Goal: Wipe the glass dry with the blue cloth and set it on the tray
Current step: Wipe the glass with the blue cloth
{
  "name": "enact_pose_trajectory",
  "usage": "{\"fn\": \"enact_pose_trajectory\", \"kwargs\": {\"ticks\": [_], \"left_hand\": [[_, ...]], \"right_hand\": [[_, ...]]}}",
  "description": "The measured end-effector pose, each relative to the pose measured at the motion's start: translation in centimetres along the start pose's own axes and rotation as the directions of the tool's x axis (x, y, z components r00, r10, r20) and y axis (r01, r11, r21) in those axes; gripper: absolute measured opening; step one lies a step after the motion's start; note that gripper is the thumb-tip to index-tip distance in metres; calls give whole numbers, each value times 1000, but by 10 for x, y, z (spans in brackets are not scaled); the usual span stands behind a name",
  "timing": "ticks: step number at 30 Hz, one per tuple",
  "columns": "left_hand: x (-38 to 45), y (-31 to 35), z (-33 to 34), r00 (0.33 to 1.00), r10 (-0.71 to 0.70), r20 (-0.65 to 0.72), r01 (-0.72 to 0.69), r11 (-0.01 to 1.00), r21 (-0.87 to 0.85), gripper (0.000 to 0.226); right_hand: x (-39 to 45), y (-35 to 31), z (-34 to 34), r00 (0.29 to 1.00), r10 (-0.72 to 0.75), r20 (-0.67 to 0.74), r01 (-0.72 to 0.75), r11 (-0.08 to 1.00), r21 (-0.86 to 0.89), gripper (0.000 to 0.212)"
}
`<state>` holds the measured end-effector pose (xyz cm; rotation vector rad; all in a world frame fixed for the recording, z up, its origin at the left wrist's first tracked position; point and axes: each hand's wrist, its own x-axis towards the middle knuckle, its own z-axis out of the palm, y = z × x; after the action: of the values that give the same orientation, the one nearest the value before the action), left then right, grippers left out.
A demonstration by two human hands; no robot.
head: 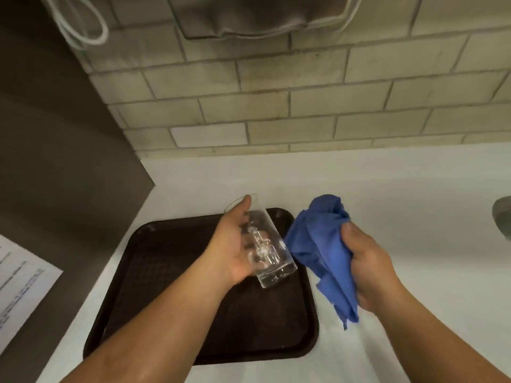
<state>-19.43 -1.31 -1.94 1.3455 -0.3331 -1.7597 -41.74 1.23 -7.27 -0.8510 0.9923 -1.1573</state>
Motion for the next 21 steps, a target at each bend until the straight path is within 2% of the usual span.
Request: {"fn": "enact_pose_trajectory", "kwargs": {"ticks": [1, 3, 5, 7, 9, 12, 14, 15, 17, 19, 21], "left_hand": [[-4, -1, 1, 1000, -15, 21, 16, 1000, -11, 54], [-8, -4, -1, 996, -22, 85, 24, 1000, -16, 55], [-12, -7, -8, 994, 11, 112, -10, 1000, -17, 53], [-19, -9, -15, 992, 38, 118, -35, 999, -26, 48], [-28, -11, -20, 989, 67, 133, -66, 998, -11, 44], [-35, -7, -32, 979, 92, 180, -87, 996, -34, 48], [-36, 5, -43, 983, 89, 160, -78, 994, -72, 52], [-36, 10, -48, 986, 78, 146, -64, 993, -102, 54], [-36, 14, -53, 989, 77, 127, -62, 990, -123, 54], [-38, 12, -52, 990, 69, 120, -57, 993, -103, 50], [-40, 10, -51, 990, 62, 130, -50, 995, -92, 47]], "right_hand": [[-8, 2, 22, 995, -68, 72, 81, 979, -187, 47], [-22, 11, 64, 945, -163, 283, 293, 804, -517, 50], [-25, 15, 88, 906, -231, 353, 413, 663, -624, 54], [-22, 9, 102, 887, -292, 359, 461, 610, -644, 50], [-12, -1, 113, 901, -315, 299, 433, 619, -655, 44], [3, -10, 120, 967, -150, 208, 240, 811, -533, 29], [-3, -10, 120, 957, -66, 283, 193, 873, -448, 32], [-10, -7, 121, 932, -46, 360, 219, 863, -456, 42], [-25, 0, 129, 883, -67, 464, 345, 764, -546, 54], [-21, 2, 145, 884, -182, 431, 435, 658, -614, 44], [-6, -1, 159, 905, -254, 342, 421, 658, -624, 42]]}}
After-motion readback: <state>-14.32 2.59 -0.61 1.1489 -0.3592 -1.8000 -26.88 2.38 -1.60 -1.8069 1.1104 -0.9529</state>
